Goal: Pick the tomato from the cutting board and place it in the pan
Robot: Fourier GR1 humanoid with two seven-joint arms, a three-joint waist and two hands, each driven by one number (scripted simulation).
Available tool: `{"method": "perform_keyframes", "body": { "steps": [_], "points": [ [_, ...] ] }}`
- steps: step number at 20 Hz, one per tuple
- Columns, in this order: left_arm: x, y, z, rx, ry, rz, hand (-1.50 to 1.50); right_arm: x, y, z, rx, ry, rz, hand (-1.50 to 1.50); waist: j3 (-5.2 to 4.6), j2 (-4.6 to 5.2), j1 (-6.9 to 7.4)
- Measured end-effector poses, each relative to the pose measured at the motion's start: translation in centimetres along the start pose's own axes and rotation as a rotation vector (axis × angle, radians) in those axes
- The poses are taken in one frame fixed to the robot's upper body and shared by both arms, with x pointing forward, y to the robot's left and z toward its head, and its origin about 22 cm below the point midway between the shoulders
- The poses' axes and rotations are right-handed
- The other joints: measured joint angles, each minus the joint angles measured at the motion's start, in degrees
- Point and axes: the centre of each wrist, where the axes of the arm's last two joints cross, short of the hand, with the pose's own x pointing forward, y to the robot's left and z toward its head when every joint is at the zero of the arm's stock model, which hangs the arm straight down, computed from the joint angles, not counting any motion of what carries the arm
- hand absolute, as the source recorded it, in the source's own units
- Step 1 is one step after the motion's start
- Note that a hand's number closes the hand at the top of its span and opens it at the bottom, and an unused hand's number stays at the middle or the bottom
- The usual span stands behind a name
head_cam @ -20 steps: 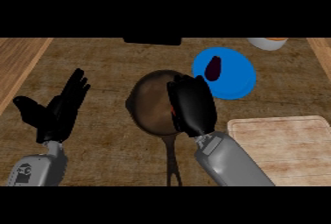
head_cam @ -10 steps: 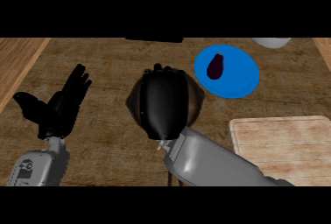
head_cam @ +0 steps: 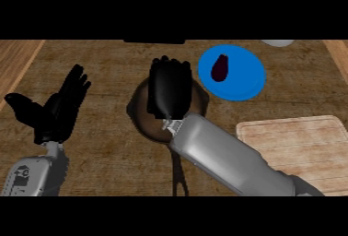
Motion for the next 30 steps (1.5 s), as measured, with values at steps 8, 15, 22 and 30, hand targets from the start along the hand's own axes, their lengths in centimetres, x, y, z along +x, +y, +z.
{"method": "perform_keyframes", "body": {
  "steps": [8,15,22,30],
  "points": [
    [-0.4,0.2,0.9,0.006,-0.001,0.003,0.0,-3.4,5.8,-1.2,0.062,0.007,-0.074,1.5,0.03,0.17,-0.12],
    [-0.4,0.2,0.5,-0.004,-0.006,-0.001,0.0,-7.0,9.4,-1.7,0.151,0.171,-0.095,-1.5,0.05,0.45,0.55],
    [-0.4,0.5,0.4,-0.01,-0.009,0.002,0.0,-9.2,10.9,-2.1,0.239,0.242,-0.208,-1.5,0.08,0.51,0.72],
    [-0.5,1.0,1.0,0.024,-0.001,0.0,0.0,-10.2,10.8,-0.8,0.098,0.238,-0.521,-1.5,0.13,-0.04,-1.03]
  ]
}}
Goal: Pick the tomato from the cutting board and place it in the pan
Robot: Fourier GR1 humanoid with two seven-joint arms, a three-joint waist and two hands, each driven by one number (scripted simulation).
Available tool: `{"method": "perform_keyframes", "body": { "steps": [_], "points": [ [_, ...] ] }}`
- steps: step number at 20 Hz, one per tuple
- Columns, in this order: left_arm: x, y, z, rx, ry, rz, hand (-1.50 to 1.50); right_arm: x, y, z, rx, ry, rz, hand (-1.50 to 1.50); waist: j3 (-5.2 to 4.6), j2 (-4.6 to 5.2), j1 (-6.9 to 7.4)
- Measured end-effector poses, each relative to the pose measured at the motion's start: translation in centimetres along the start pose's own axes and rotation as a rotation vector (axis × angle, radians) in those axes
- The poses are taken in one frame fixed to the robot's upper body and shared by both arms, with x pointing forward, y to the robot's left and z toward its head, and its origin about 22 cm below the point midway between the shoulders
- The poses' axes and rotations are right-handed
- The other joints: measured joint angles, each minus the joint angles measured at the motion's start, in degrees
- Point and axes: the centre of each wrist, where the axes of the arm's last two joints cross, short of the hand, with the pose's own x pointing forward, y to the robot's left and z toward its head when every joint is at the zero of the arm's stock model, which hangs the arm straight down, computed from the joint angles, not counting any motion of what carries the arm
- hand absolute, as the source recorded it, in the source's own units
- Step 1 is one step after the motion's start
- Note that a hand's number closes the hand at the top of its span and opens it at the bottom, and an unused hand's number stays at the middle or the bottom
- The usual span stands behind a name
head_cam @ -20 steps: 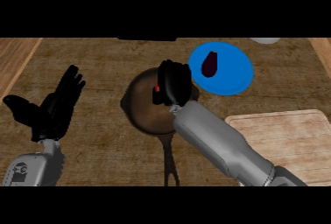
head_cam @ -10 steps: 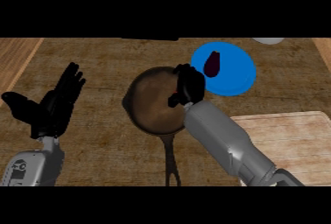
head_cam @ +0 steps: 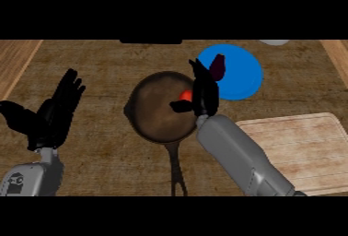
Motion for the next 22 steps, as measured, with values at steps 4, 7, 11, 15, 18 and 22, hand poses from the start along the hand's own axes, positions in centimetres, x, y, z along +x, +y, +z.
{"method": "perform_keyframes", "body": {
  "steps": [4,7,11,15,18,22],
  "points": [
    [-0.4,0.3,0.4,0.015,0.011,0.0,0.0,-1.5,-1.3,0.9,-0.029,0.017,-0.182,-1.5,0.01,-0.26,-1.14],
    [-0.5,0.8,0.9,0.028,0.015,0.009,0.0,-3.9,-3.4,1.8,-0.038,0.005,-0.282,-1.5,0.0,-0.45,-1.78],
    [-0.8,1.3,1.1,0.043,0.02,0.005,0.0,-6.3,-6.6,3.8,-0.005,-0.029,-0.413,-1.5,-0.02,-0.61,-2.48],
    [-0.5,1.1,1.2,0.04,0.015,0.004,0.0,-9.1,-10.1,6.6,0.04,-0.068,-0.477,-1.5,-0.05,-0.62,-2.51],
    [-1.3,1.3,1.1,0.038,0.016,0.001,0.0,-10.6,-12.2,8.6,0.043,-0.086,-0.49,-1.5,-0.08,-0.53,-2.25],
    [-1.3,1.5,1.2,0.033,0.01,-0.001,0.0,-11.6,-13.2,10.9,0.032,-0.093,-0.486,-1.5,-0.08,-0.45,-1.88]
  ]
}}
